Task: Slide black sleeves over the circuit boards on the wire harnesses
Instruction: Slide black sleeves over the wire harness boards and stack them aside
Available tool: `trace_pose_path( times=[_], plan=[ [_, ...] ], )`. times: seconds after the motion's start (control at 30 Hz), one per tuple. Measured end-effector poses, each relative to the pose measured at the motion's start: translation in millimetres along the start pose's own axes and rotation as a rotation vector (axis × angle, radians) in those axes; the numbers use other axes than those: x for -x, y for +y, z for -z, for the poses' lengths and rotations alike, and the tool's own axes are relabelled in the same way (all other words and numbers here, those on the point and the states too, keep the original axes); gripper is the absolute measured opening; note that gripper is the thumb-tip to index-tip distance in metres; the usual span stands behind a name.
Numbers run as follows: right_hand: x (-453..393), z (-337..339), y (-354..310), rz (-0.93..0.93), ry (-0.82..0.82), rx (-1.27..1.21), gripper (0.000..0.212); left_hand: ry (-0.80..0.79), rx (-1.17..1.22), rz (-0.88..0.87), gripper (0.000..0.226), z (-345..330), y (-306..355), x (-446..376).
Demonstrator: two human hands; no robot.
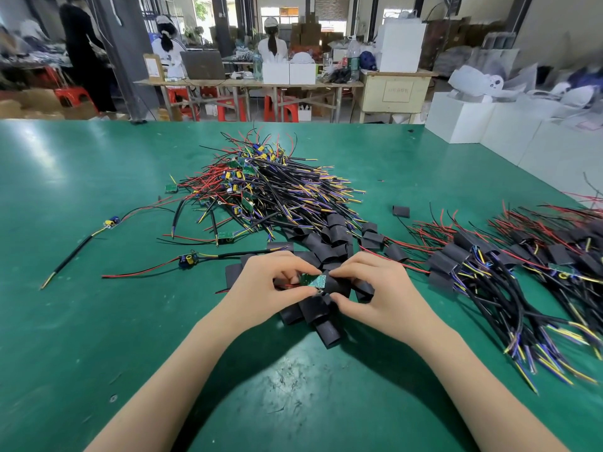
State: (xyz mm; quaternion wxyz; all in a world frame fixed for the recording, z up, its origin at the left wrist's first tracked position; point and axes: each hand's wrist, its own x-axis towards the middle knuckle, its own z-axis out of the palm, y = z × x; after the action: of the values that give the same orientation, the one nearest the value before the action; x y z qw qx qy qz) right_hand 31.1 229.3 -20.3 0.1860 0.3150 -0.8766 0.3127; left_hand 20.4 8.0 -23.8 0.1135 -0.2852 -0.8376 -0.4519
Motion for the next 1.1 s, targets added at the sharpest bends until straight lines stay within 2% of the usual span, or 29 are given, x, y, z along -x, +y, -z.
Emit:
trace_pose_path(
  times=[0.23, 0.43, 0.6, 0.67, 0.77, 0.97, 1.1],
  plan=[
    [-0.5, -3.8, -2.7, -0.015, 0.066, -0.044, 0.025, 0.022, 0.003, 0.020, 0.021, 1.0, 0.5, -0.1],
    [-0.7, -3.3, -3.7, 0.048, 0.068, -0.045, 0.027, 0.019, 0.034, 0.046, 0.020, 0.5, 1.9, 0.6],
    [-0.3, -5.9, -4.0, 0.046, 0.062, -0.048, 0.028, -0.026, 0.095, 0.040, 0.029, -0.3, 1.4, 1.5],
    [-0.2, -5.8, -3.2, 0.040, 0.083, -0.047, 0.029, -0.061, 0.148, 0.088, 0.035, 0.8, 1.8, 1.0],
    [-0.3, -4.6, -2.7, 0.053, 0.122, -0.029, 0.029, -0.026, 0.263, 0.180, 0.042, 4.8, 3.4, -0.9],
    [-0.3, -6.9, -5.1, 0.125, 0.101, -0.032, 0.025, -0.061, 0.283, 0.215, 0.030, 5.0, 6.6, -0.8],
    [-0.3, -2.4, -4.1, -0.032, 0.080, 0.036, 0.041, 0.007, 0.293, 0.208, 0.026, 6.5, 4.6, -2.3]
  ],
)
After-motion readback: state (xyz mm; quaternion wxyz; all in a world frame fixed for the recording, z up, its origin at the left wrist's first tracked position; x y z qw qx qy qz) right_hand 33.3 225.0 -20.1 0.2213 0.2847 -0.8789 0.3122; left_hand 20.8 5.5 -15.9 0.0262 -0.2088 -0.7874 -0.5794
